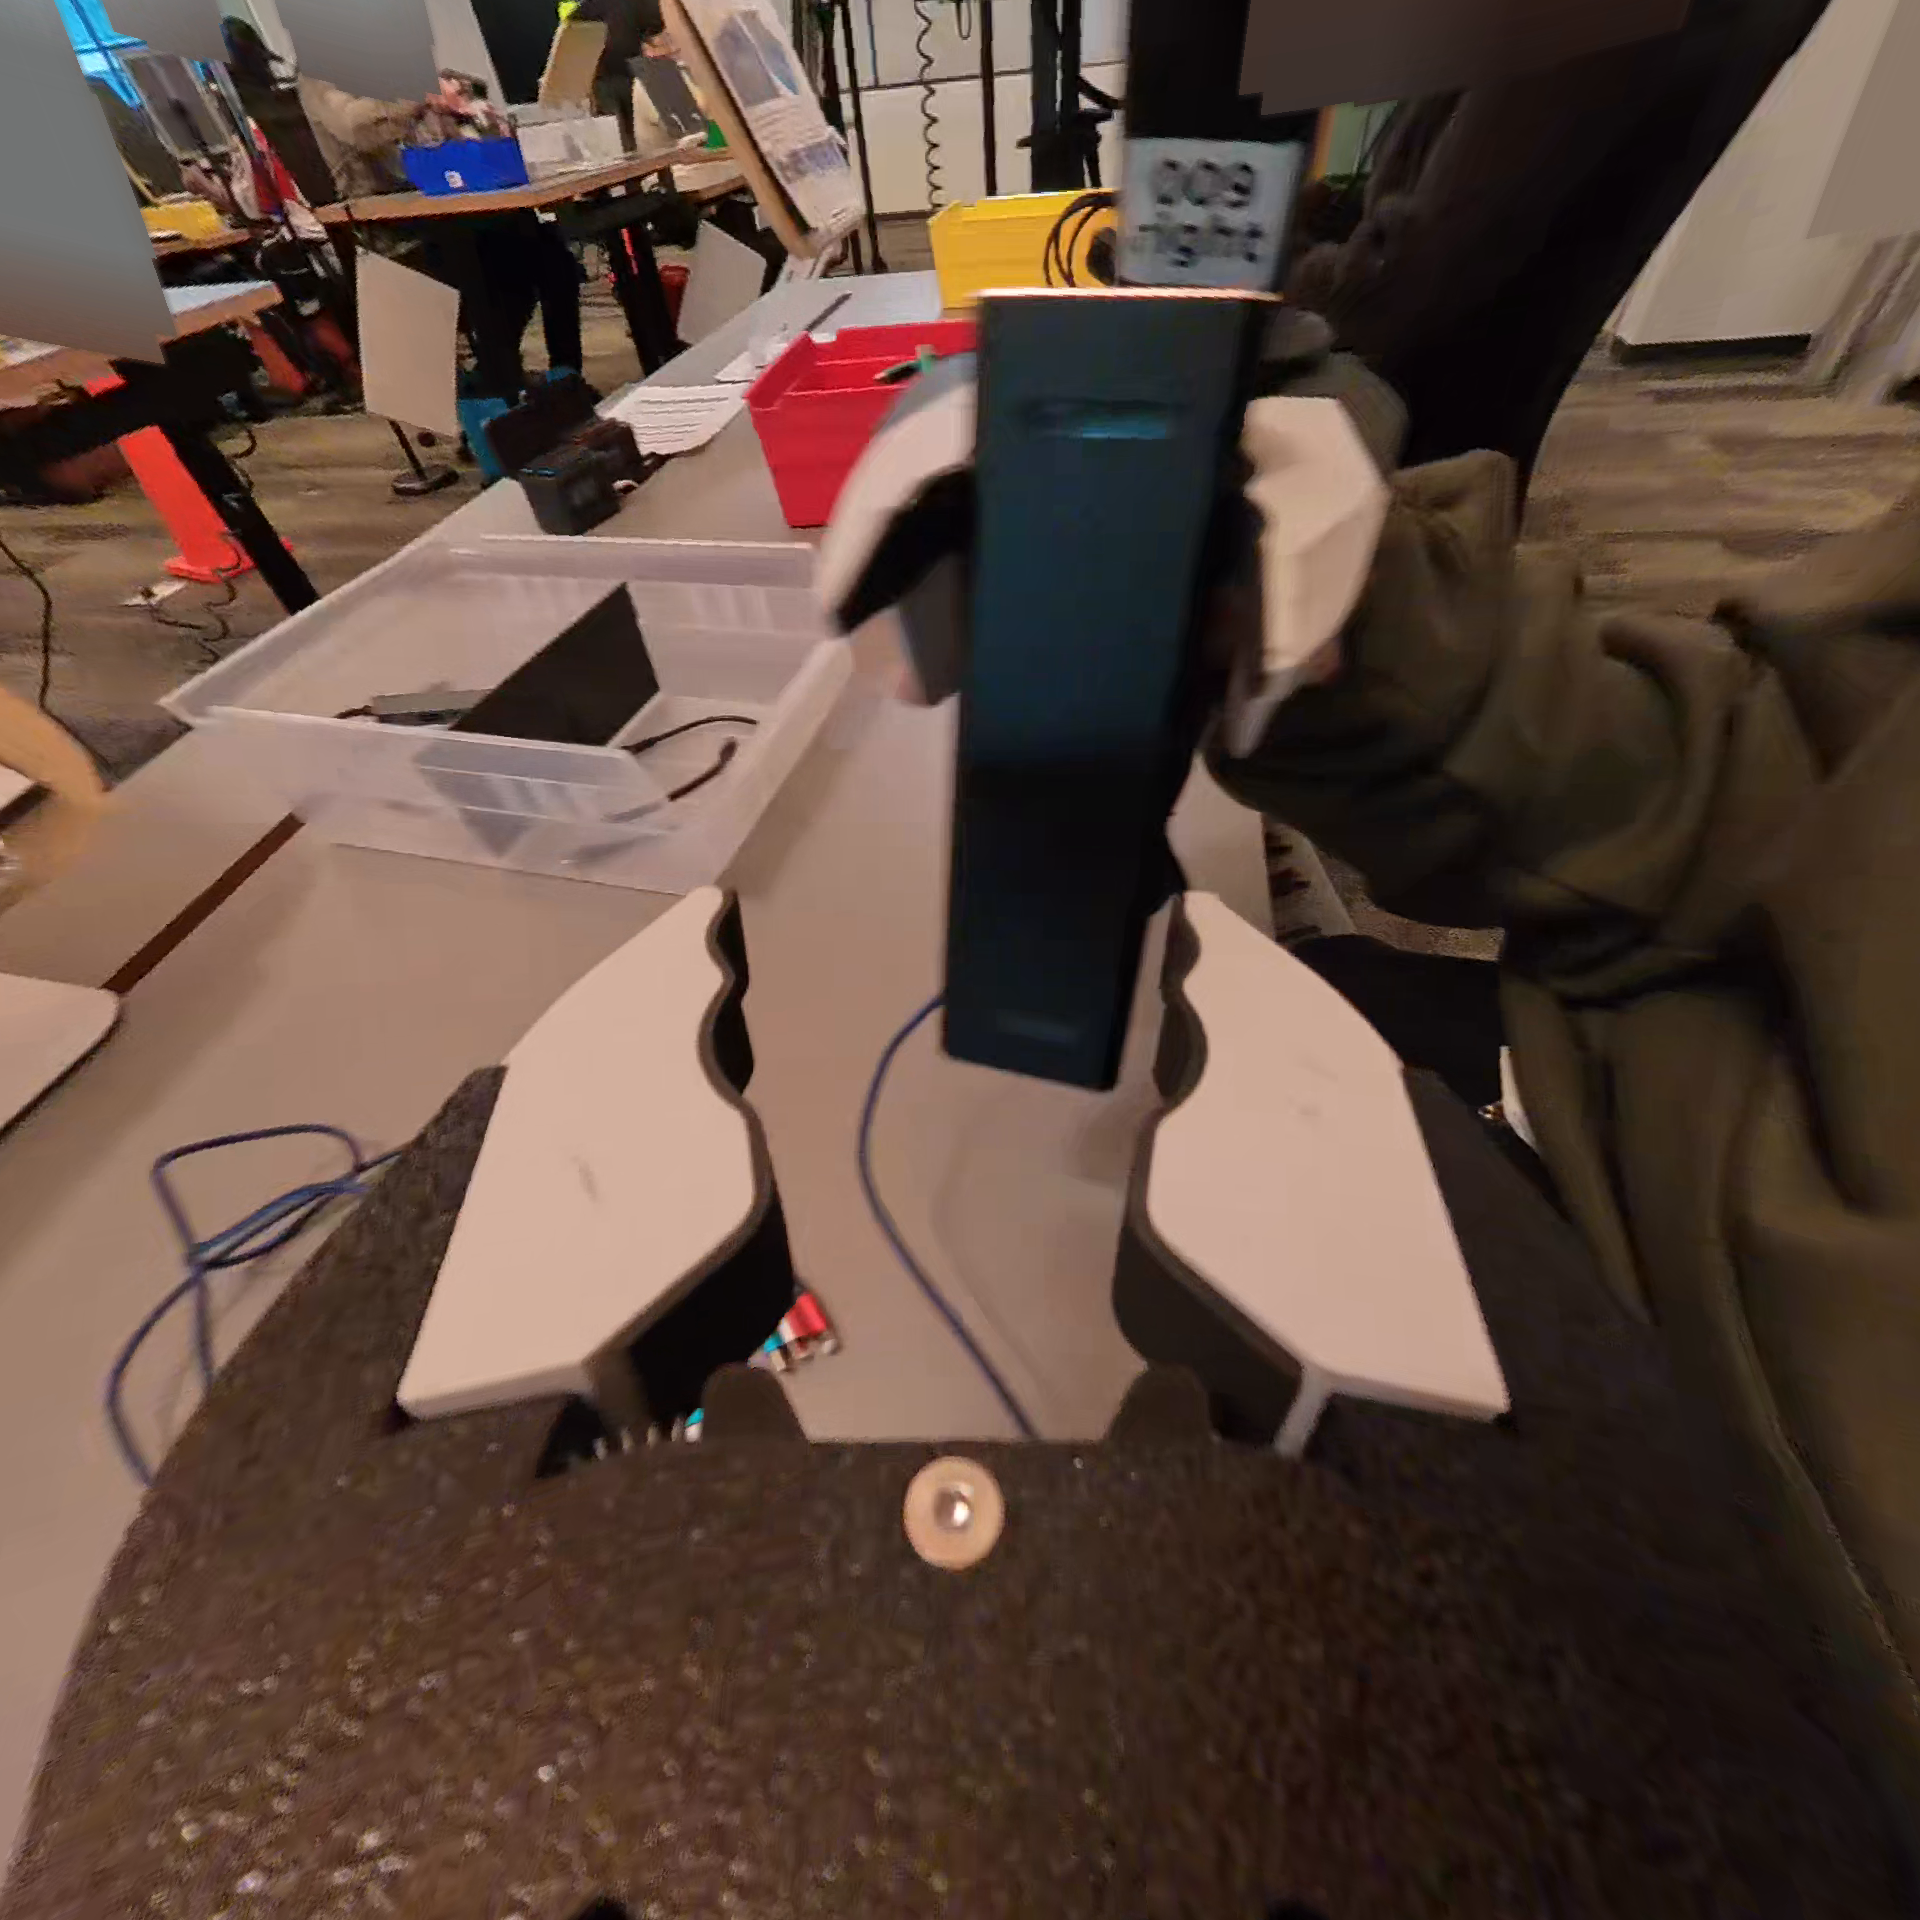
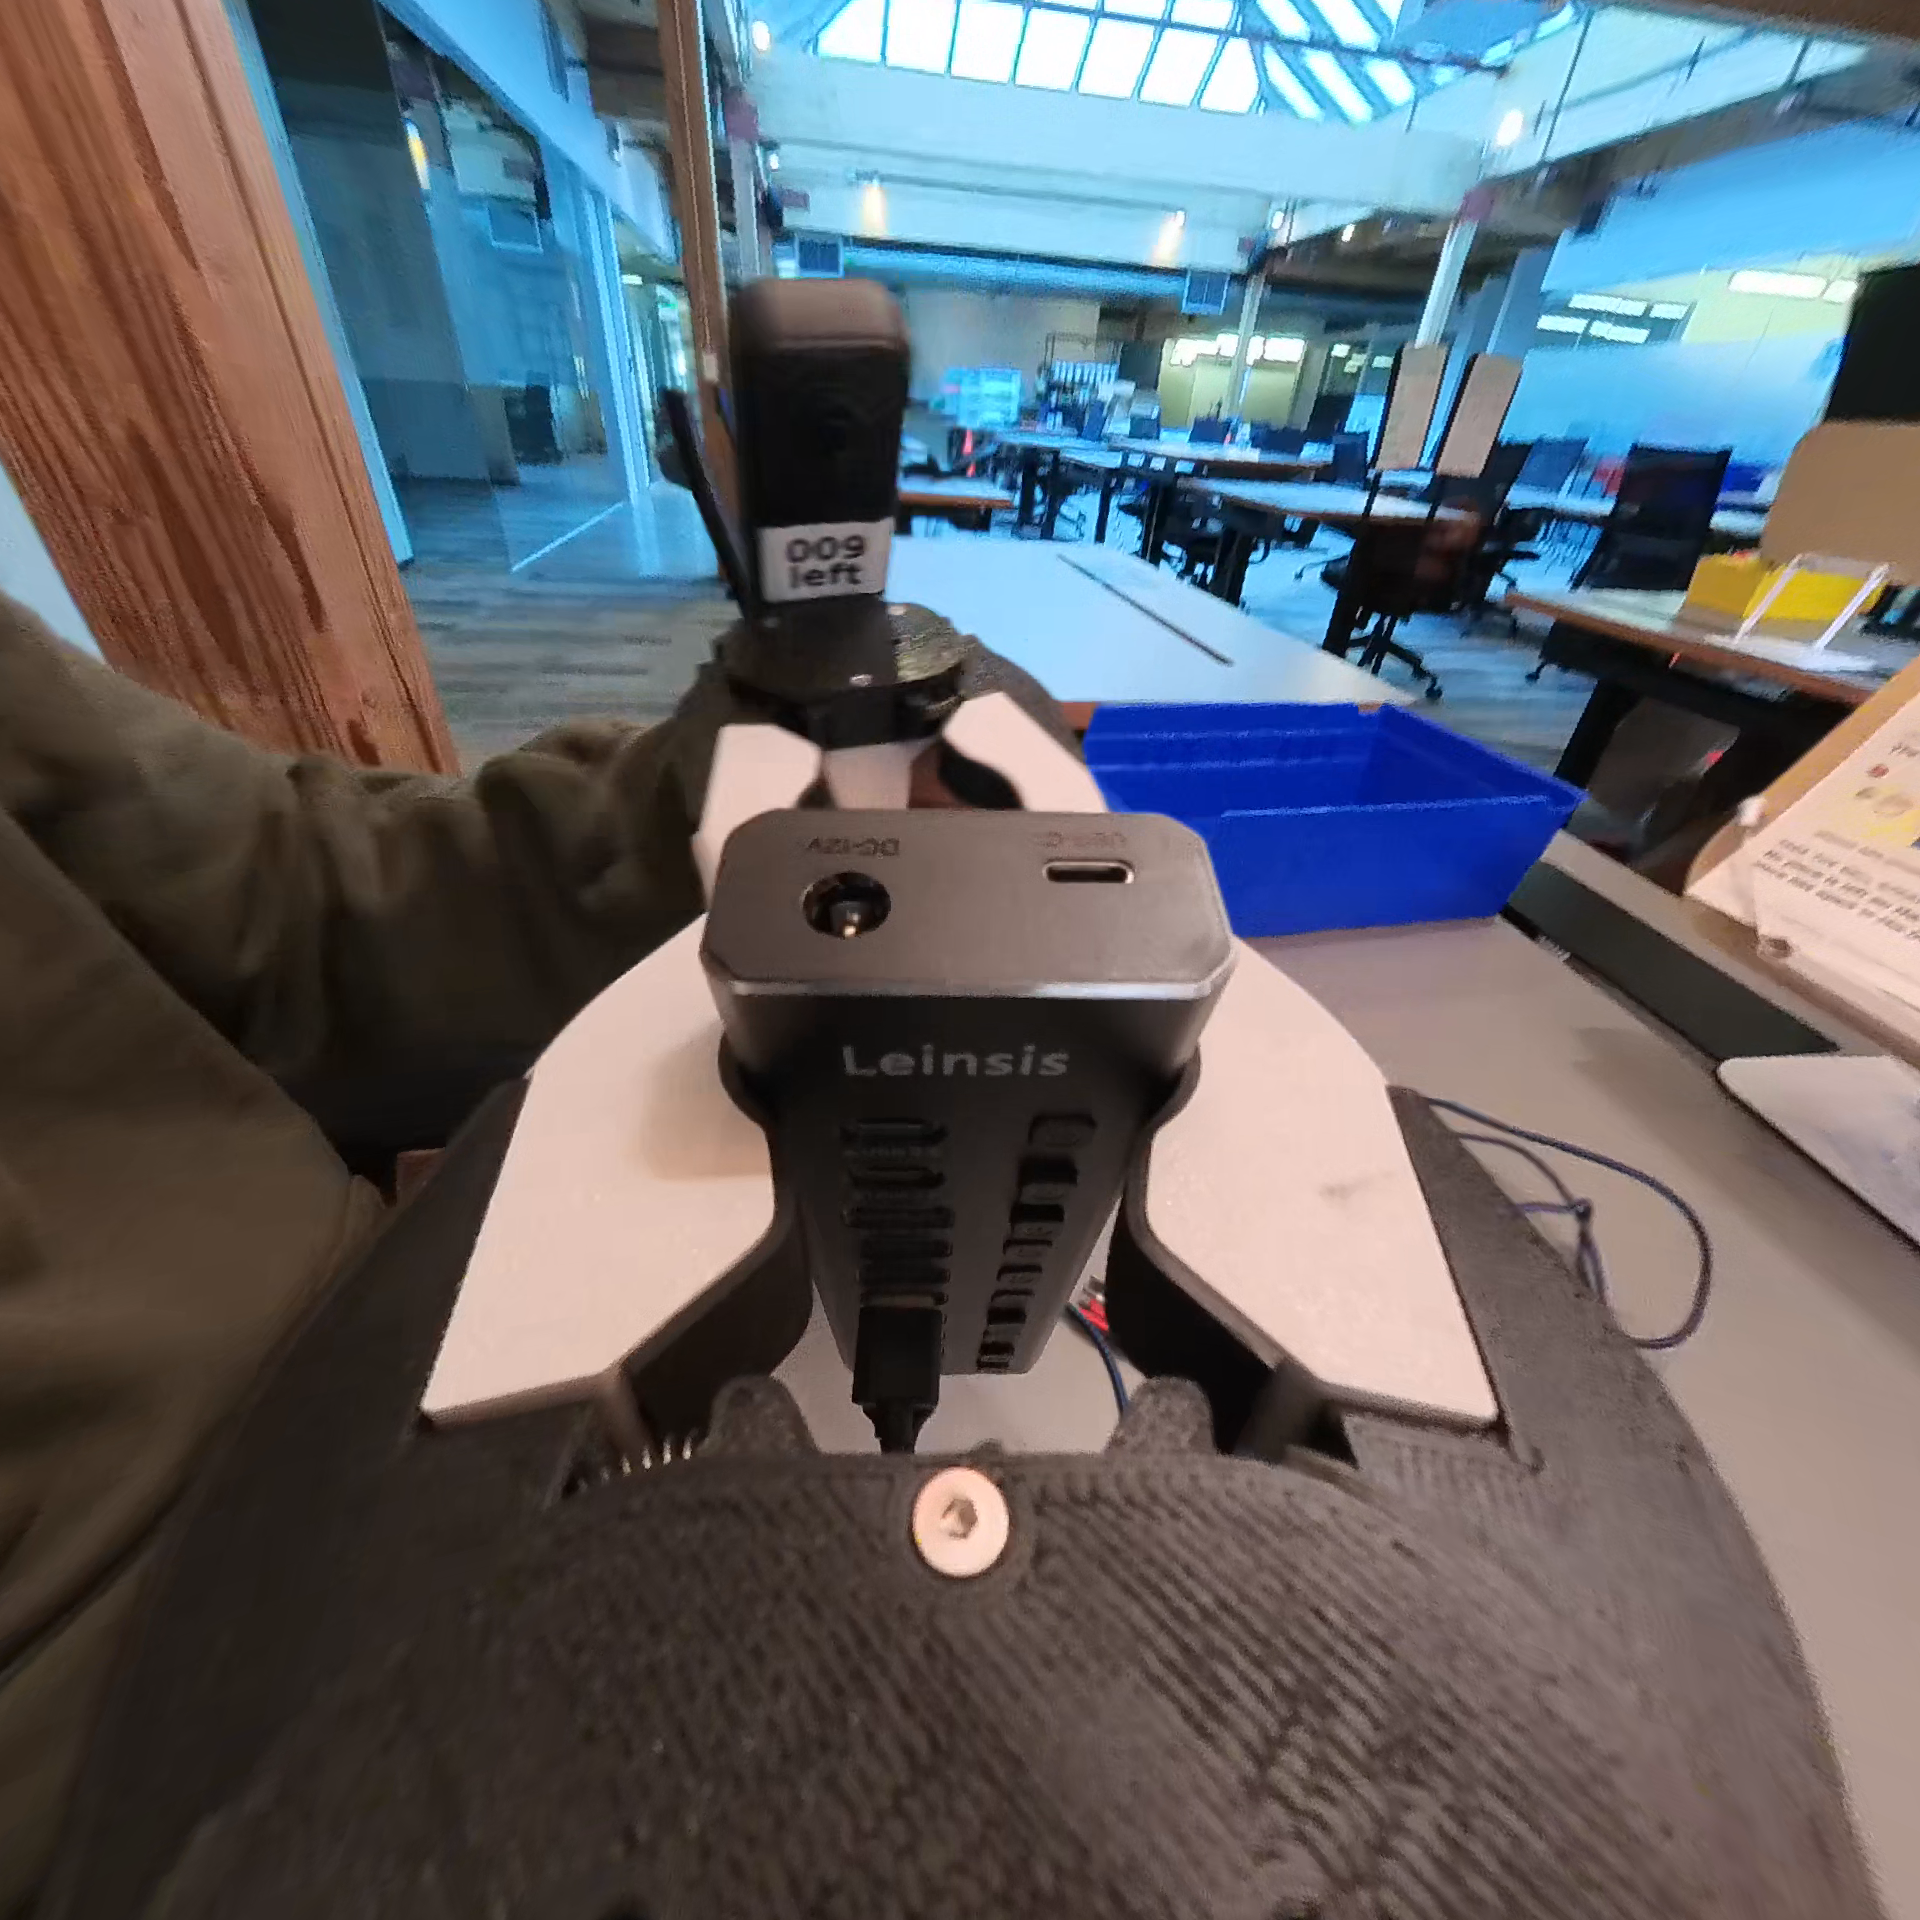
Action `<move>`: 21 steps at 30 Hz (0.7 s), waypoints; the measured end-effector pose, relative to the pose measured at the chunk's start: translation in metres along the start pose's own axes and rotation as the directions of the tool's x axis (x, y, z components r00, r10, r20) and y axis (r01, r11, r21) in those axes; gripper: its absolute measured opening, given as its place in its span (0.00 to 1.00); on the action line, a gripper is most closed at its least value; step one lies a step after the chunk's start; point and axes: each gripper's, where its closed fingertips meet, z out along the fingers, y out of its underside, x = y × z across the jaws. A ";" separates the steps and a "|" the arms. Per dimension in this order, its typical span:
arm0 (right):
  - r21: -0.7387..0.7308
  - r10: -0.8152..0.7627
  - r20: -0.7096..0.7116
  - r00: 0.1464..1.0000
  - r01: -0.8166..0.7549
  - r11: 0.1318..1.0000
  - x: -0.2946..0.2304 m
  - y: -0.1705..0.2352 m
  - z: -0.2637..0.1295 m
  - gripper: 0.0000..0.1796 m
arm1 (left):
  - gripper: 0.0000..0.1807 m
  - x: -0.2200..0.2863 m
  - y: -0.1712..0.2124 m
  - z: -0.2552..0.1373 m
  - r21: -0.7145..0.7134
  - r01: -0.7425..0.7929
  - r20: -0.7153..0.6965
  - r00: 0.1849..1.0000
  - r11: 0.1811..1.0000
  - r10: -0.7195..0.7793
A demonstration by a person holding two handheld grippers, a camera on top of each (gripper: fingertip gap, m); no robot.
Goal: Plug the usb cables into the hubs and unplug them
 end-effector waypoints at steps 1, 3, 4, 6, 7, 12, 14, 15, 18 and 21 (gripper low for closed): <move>-0.021 0.018 0.009 1.000 -0.018 1.000 0.002 0.003 0.007 0.40 | 0.42 0.007 0.003 0.005 0.002 0.006 -0.002 1.000 1.000 -0.006; -0.052 0.045 0.053 0.998 -0.042 0.998 -0.001 0.010 0.019 0.40 | 0.42 0.014 0.009 0.013 0.008 0.018 0.002 1.000 1.000 -0.018; -0.062 0.052 0.072 0.996 -0.048 0.997 -0.004 0.012 0.025 0.40 | 0.43 0.017 0.012 0.018 0.007 0.014 0.003 1.000 1.000 -0.014; -0.073 0.051 0.110 0.993 -0.043 0.996 -0.014 0.015 0.032 0.40 | 0.44 0.024 0.023 0.028 -0.027 0.000 -0.017 1.000 1.000 0.000; -0.074 0.046 0.119 0.992 -0.037 0.997 -0.018 0.016 0.033 0.40 | 0.45 0.029 0.027 0.034 -0.041 -0.008 -0.037 0.999 0.999 0.006; -0.099 0.034 0.148 0.988 -0.019 0.995 -0.043 0.018 0.028 0.40 | 0.40 0.052 0.032 0.056 -0.043 -0.089 -0.058 0.995 0.995 0.086; -0.133 0.009 0.130 0.991 0.008 0.991 -0.048 0.023 0.024 0.40 | 0.41 0.057 0.034 0.062 -0.045 -0.116 -0.037 0.993 0.992 0.114; -0.148 0.007 0.137 0.991 0.013 0.989 -0.050 0.025 0.023 0.40 | 0.42 0.059 0.035 0.066 -0.043 -0.125 -0.035 0.992 0.991 0.124; -0.129 0.025 0.163 0.986 -0.004 0.992 -0.055 0.023 0.025 0.40 | 0.45 0.067 0.038 0.079 -0.070 -0.130 -0.060 0.990 0.989 0.126; -0.125 0.010 0.142 0.990 0.008 0.992 -0.050 0.021 0.025 0.40 | 0.44 0.061 0.035 0.081 -0.038 -0.128 -0.050 0.991 0.991 0.126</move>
